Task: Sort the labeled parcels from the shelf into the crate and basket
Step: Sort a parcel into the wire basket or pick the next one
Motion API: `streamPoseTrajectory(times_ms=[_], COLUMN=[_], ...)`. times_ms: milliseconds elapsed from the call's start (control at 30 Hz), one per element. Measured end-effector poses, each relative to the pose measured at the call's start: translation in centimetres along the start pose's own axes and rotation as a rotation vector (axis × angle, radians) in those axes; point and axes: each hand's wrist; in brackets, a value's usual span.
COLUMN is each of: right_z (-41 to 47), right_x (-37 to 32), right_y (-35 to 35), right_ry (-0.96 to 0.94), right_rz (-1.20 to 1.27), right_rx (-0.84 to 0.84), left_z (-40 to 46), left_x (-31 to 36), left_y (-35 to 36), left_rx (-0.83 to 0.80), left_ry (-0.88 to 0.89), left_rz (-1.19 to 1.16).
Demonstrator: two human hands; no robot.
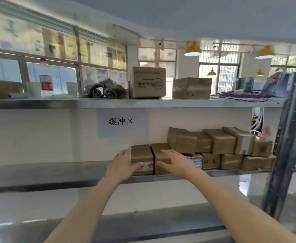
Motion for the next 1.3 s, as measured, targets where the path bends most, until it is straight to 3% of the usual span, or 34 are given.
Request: streamPoseTrajectory(times_ms=[600,900,1133,1300], right_z=[18.2,20.6,19.4,17.3], right_x=[2.5,-0.4,-2.5,-4.0], right_y=[13.8,15.7,18.4,17.2], right_ry=[-0.013,0.016,0.233,0.297], right_rz=[-0.071,0.126,0.39,0.599], right_rx=[-0.174,-0.16,-0.176,-0.071], left_z=[14.3,14.8,14.0,12.0], left_x=[-7.0,-10.7,-13.1,-11.9], left_y=[11.5,10.1,10.3,8.3], left_rx=[-0.139,-0.154,-0.207,-0.203], left_ry=[-0.239,-0.406,-0.454,-0.595], left_rz=[-0.132,-0.421,-0.587,-0.918])
Point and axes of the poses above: each hand's wrist, its own z-axis towards the middle knuckle, its own y-axis out of the palm, x = y × z, and after that the axes turned 10 degrees about x, right-handed
